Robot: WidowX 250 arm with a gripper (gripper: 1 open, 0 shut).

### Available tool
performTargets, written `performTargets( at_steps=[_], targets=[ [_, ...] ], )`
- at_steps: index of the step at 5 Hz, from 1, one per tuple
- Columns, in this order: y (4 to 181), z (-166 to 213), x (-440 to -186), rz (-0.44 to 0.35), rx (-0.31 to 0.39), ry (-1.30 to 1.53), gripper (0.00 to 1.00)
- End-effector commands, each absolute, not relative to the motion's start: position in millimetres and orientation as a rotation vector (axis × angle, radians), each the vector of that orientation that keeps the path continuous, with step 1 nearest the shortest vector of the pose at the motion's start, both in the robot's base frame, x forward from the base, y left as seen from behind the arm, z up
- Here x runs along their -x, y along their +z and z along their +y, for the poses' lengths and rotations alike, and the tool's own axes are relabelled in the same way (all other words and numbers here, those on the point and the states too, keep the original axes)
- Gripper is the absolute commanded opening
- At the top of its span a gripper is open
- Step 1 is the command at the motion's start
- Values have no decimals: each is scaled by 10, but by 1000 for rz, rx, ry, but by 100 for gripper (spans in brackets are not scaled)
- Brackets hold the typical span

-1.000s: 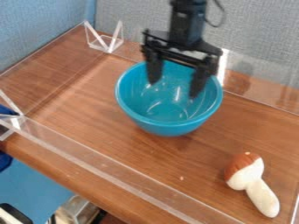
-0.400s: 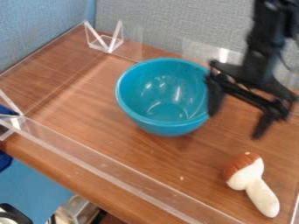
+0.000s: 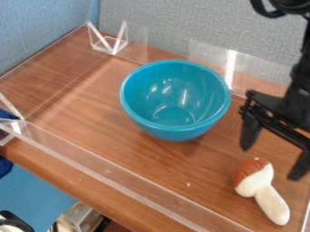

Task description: Put the mushroom in the blue bowl

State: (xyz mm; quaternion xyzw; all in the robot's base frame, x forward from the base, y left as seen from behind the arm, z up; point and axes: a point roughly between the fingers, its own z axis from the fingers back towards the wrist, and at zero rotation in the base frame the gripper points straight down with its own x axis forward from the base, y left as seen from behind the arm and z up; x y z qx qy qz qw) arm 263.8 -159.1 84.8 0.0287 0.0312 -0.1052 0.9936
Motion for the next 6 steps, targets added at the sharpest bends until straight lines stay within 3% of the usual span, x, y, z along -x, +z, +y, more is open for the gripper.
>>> performTargets(
  at_steps=[1,4,6],
  targets=[
    [939,-1713,-2630,40,-62,-254,100],
    [808,-1688,-2382,80,-124,-320,100],
    [477,-1564,-2556,99,-149,-262,100]
  ],
)
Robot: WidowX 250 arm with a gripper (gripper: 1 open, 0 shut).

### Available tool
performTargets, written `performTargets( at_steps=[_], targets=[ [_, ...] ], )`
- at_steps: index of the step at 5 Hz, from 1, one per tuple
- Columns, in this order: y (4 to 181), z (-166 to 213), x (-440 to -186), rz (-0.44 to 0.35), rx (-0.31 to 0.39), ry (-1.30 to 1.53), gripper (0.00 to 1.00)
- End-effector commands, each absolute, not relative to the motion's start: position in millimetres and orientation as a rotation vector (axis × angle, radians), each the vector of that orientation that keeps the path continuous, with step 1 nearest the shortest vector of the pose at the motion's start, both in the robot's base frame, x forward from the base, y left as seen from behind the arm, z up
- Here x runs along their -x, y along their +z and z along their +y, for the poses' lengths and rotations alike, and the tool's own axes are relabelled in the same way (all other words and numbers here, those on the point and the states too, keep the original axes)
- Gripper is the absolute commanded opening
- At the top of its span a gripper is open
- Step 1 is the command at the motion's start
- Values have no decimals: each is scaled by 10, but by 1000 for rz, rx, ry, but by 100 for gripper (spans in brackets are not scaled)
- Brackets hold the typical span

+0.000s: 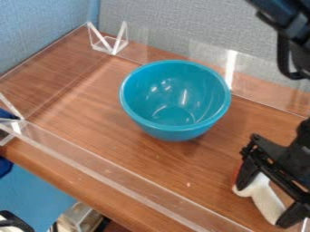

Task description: Put the mushroom in the blue bowl

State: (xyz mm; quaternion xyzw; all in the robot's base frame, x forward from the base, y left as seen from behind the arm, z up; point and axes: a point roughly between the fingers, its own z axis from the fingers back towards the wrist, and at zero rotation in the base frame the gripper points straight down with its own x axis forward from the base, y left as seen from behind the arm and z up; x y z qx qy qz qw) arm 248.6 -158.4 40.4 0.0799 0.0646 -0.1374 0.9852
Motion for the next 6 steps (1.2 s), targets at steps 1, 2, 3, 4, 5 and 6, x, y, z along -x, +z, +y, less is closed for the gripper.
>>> performTargets(
  at_steps=[1,2,3,4,5,6],
  targets=[
    [301,-1462,-2644,111,-153,-220,100],
    [224,-1271,-2712,119,-149,-153,100],
    [190,-1118,-2785,113,-147,-108,100],
    [157,-1058,-2850,105,-153,-118,100],
    [132,-1047,-2958,81,-173,-148,100],
    [120,-1117,-3035,55,-193,-179,100]
  ],
)
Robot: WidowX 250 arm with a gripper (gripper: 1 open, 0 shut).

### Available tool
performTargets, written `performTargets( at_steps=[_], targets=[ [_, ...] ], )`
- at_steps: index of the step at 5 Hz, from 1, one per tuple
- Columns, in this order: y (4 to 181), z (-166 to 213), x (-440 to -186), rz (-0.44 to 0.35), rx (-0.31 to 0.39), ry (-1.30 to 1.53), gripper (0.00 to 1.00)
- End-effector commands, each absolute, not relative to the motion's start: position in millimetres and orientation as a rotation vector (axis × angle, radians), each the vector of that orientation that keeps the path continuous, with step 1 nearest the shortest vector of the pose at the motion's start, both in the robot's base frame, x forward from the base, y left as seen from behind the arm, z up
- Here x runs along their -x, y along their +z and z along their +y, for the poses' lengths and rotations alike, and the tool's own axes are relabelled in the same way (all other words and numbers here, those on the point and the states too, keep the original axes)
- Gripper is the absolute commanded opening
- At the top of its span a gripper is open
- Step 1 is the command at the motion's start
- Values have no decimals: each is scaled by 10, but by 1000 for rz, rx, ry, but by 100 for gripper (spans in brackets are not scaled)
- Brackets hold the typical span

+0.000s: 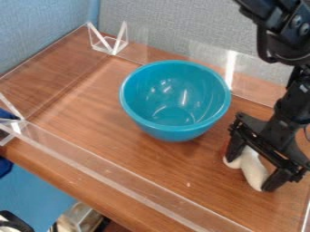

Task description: Put the mushroom in the blue bowl

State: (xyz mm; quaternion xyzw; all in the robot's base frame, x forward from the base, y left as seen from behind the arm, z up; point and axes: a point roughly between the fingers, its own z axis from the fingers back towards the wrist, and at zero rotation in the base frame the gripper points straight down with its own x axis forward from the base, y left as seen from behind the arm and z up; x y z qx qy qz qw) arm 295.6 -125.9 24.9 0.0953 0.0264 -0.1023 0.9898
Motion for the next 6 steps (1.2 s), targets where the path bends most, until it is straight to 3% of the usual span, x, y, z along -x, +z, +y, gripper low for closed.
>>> performTargets(
  at_steps=[1,5,6],
  targets=[
    [99,-1136,-3016,53,-195,-204,0],
    [147,-1100,-2969,38,-197,-225,0],
    [206,-1057,-3107,30,-197,-259,0]
  ],
)
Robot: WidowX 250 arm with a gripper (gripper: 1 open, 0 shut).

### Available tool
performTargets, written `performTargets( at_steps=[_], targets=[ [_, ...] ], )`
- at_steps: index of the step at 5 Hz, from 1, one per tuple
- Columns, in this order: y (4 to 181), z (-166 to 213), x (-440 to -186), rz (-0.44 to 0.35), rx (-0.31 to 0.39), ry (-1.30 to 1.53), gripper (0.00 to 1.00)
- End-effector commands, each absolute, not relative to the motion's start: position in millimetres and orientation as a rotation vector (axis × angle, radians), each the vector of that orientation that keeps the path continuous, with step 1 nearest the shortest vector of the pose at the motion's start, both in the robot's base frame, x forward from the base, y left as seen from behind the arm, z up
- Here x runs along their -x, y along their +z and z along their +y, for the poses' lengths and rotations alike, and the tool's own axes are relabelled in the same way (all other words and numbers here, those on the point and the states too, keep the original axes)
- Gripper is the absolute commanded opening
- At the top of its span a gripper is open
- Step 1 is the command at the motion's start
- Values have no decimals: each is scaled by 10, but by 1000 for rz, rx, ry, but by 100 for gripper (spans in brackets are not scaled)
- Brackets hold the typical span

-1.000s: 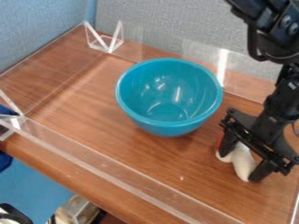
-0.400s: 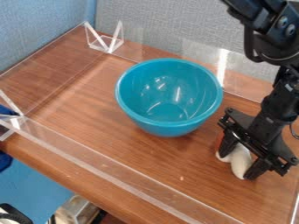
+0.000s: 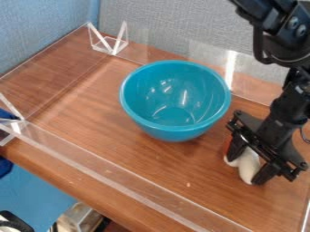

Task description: Put the mushroom in the blue bowl

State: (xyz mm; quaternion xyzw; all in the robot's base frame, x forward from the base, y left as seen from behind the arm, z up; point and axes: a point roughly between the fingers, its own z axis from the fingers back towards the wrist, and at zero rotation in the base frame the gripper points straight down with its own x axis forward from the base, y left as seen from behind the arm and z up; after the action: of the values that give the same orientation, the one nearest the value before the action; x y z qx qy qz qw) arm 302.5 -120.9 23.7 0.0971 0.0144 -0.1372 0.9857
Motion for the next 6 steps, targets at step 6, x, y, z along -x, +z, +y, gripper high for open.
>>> performTargets(
  at_steps=[6],
  targets=[
    [291,-763,-3349,9,-195,-139,0]
  ],
)
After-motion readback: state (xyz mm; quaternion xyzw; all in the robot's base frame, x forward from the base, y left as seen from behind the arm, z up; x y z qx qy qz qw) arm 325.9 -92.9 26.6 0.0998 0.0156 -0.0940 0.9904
